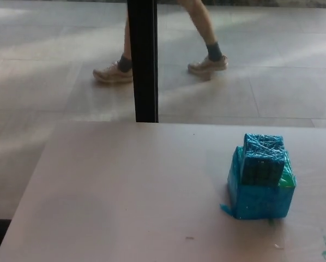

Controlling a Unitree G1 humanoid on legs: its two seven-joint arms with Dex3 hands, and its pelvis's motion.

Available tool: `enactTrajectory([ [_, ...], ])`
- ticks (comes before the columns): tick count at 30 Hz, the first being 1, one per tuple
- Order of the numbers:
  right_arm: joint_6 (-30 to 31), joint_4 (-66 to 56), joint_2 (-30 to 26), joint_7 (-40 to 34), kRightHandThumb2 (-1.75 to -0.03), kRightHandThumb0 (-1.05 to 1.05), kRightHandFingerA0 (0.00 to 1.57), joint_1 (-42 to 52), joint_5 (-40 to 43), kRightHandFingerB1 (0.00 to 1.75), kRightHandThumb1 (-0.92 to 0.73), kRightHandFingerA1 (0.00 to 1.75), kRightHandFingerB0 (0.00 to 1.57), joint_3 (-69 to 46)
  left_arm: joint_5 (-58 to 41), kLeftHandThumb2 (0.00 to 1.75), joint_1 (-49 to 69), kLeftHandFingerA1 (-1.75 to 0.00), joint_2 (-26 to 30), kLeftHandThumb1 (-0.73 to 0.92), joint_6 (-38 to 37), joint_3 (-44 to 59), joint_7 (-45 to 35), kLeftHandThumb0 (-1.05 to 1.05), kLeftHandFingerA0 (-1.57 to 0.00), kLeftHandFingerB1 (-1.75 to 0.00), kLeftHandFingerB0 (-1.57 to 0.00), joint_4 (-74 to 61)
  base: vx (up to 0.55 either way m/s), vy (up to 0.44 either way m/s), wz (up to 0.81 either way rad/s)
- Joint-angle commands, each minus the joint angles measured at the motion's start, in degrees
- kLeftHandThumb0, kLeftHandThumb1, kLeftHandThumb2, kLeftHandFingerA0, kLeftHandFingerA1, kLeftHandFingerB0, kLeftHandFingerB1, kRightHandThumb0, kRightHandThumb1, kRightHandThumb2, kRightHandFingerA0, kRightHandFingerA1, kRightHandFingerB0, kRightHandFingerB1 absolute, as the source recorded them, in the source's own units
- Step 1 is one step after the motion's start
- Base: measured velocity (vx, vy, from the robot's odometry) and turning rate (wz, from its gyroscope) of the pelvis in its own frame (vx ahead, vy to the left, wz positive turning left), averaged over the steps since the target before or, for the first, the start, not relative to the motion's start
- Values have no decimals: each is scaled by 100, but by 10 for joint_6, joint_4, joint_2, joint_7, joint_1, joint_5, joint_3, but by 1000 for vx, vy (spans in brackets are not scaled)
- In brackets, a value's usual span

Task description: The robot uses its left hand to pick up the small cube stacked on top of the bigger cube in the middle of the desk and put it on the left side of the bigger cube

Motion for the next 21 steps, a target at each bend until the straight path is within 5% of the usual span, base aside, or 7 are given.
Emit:
enactTrajectory([
  [1, -42, 24, -38, 58, -62, -68, 69, -10, 19, 65, -51, 83, 62, -14, -92, 65, -37, -68, 55, 81, 110, 80, -47, -91, -48, -38, -21, -38, 0, 0, 0],
  [9, -55, 34, -39, 64, -64, -68, 68, -7, 19, 67, -51, 84, 59, -17, -114, 65, -208, -55, 85, 81, 64, 110, -85, -84, -23, -35, -19, -51, -1, -1, 1],
  [10, -53, 34, -40, 63, -64, -68, 67, -8, 18, 67, -51, 84, 59, -16, -99, 103, -238, -57, 90, 67, 56, 94, -77, -81, -26, -45, -10, -67, 0, 0, 0],
  [11, -52, 34, -40, 62, -64, -68, 67, -8, 15, 67, -51, 84, 59, -15, -74, 103, -269, -57, 97, 67, 40, 69, -66, -81, -26, -45, -10, -89, 0, 0, 0],
  [17, -47, 29, -40, 72, -66, -68, 67, -3, 19, 69, -49, 88, 60, -18, -2, 102, -412, -56, 84, 71, 52, -32, -24, -79, -41, -44, -12, -189, 0, 0, 0],
  [18, -50, 35, -41, 71, -66, -70, 68, -5, 17, 69, -49, 89, 60, -16, 9, 67, -439, -46, 82, 88, 70, -55, -30, -82, -37, -33, -17, -218, 0, 0, 0],
  [21, -52, 38, -40, 71, -66, -66, 67, -3, 17, 67, -50, 85, 59, -17, 42, 64, -558, -51, 32, 82, 101, -131, -23, -84, -33, -35, -28, -275, 0, 0, 0],
])
